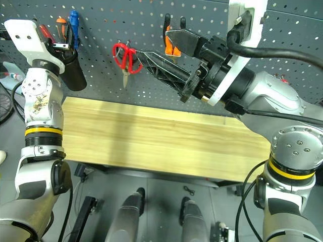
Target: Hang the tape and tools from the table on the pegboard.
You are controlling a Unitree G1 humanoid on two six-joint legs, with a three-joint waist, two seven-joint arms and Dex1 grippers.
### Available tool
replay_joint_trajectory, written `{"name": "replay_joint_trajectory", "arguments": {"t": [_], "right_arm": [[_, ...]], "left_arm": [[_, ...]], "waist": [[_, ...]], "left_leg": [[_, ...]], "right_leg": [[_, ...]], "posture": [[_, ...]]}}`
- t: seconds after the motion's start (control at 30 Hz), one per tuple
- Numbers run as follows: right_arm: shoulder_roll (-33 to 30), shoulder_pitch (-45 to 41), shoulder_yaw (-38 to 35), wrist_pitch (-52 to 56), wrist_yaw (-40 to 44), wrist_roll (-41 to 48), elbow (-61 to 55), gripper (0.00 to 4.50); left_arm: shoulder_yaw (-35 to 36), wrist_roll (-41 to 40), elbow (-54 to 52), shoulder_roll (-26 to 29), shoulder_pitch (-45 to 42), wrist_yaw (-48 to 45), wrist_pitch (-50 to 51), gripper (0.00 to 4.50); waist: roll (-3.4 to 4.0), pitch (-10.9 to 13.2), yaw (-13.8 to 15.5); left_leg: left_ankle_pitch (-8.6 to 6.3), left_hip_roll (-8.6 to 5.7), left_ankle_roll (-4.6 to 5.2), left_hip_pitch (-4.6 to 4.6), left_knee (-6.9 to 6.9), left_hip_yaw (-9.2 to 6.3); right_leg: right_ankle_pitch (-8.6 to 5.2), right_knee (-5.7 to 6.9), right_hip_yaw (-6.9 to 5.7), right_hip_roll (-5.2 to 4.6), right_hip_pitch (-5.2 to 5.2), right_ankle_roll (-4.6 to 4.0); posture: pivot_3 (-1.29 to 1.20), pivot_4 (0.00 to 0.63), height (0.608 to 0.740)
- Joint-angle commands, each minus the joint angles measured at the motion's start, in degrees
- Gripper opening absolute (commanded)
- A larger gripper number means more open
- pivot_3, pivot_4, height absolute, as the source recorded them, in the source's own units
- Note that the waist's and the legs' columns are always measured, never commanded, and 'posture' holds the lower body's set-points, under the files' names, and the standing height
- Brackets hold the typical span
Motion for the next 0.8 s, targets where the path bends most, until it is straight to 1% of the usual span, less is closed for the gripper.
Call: {"name": "replay_joint_trajectory", "arguments": {"t": [0.03, 0.13, 0.17, 0.27, 0.4, 0.5, 0.57, 0.67, 0.73, 0.8], "right_arm": [[2.9, -1.5, 6.0, -7.9, 7.5, -12.4, 11.0, 4.5], [3.5, -1.6, 6.1, -9.4, 10.8, -15.9, 12.7, 4.5], [3.1, -1.2, 5.8, -9.3, 11.6, -16.6, 12.5, 4.5], [1.6, 1.2, 4.6, -7.7, 13.4, -17.6, 10.4, 4.5], [-1.7, 7.1, 3.7, -4.7, 14.7, -17.3, 4.9, 4.5], [-3.9, 14.6, 3.7, -1.7, 13.8, -16.7, -1.9, 4.5], [-4.4, 19.2, 4.0, -0.8, 12.7, -17.3, -5.3, 4.5], [-4.7, 26.4, 5.1, -1.2, 11.4, -20.2, -9.1, 4.5], [-4.6, 30.1, 5.5, -1.4, 10.5, -22.2, -10.3, 4.5], [-5.1, 33.9, 6.3, -1.5, 9.3, -25.4, -10.5, 4.5]], "left_arm": [[0.8, -1.5, -8.3, 0.3, 1.5, 0.3, 3.0, 4.44], [0.5, -4.3, -16.4, 0.5, 4.9, -2.6, 9.1, 4.44], [0.0, -6.6, -20.2, 1.1, 6.4, -5.3, 12.6, 4.44], [-1.6, -13.2, -30.6, 3.2, 10.3, -12.6, 23.2, 4.44], [-4.1, -22.9, -42.0, 5.7, 14.6, -18.9, 38.4, 4.44], [-7.1, -29.8, -51.3, 5.9, 21.6, -20.8, 48.1, 4.44], [-10.2, -31.1, -55.7, 6.0, 26.0, -21.9, 51.0, 4.44], [-15.3, -31.1, -59.0, 5.1, 31.8, -22.6, 53.1, 4.44], [-18.3, -29.5, -59.2, 5.1, 34.5, -23.6, 52.2, 4.44], [-21.4, -26.9, -57.2, 4.8, 36.9, -24.2, 50.7, 4.44]], "waist": [[0.01, 0.0, -0.1], [0.04, 0.0, 0.1], [0.03, 0.0, 0.2], [0.03, 0.0, 0.7], [0.03, 0.0, 1.0], [0.05, 0.0, 0.8], [0.05, 0.0, 0.7], [0.05, 0.0, 0.6], [0.06, 0.0, 0.5], [0.07, 0.0, 0.5]], "left_leg": [[0.02, 0.02, 0.02, -0.02, -0.03, -0.01], [0.04, 0.04, 0.03, -0.13, -0.05, -0.01], [0.03, 0.01, 0.03, -0.18, -0.06, -0.01], [0.01, 0.01, 0.01, -0.25, -0.18, -0.01], [0.0, 0.0, 0.0, -0.28, -0.3, -0.03], [0.0, 0.0, 0.0, -0.22, -0.34, -0.02], [0.0, -0.02, 0.0, -0.17, -0.35, 0.0], [0.0, 0.04, 0.0, -0.15, -0.33, -0.01], [0.0, 0.06, 0.0, -0.09, -0.31, -0.01], [0.0, 0.06, 0.0, -0.09, -0.27, 0.01]], "right_leg": [[0.0, 0.0, -0.01, 0.02, -0.02, 0.0], [0.07, -0.01, -0.02, 0.03, -0.07, -0.1], [0.15, 0.0, -0.02, 0.02, -0.08, -0.23], [0.15, -0.03, -0.07, 0.01, -0.08, -0.22], [0.13, -0.38, -0.12, 0.0, -0.03, -0.21], [0.14, -0.59, -0.09, -0.03, 0.09, -0.19], [0.14, -0.61, -0.08, -0.04, 0.1, -0.19], [0.09, -0.54, -0.07, 0.04, 0.07, -0.12], [-0.09, -0.56, -0.05, 0.06, 0.1, -0.06], [-0.16, -0.6, -0.02, 0.06, 0.09, -0.28]], "posture": [[0.22, 0.323, 0.74], [0.22, 0.304, 0.74], [0.22, 0.302, 0.74], [0.22, 0.287, 0.74], [0.23, 0.295, 0.74], [0.21, 0.28, 0.74], [0.2, 0.283, 0.74], [0.19, 0.284, 0.74], [0.17, 0.281, 0.74], [0.16, 0.28, 0.74]]}}
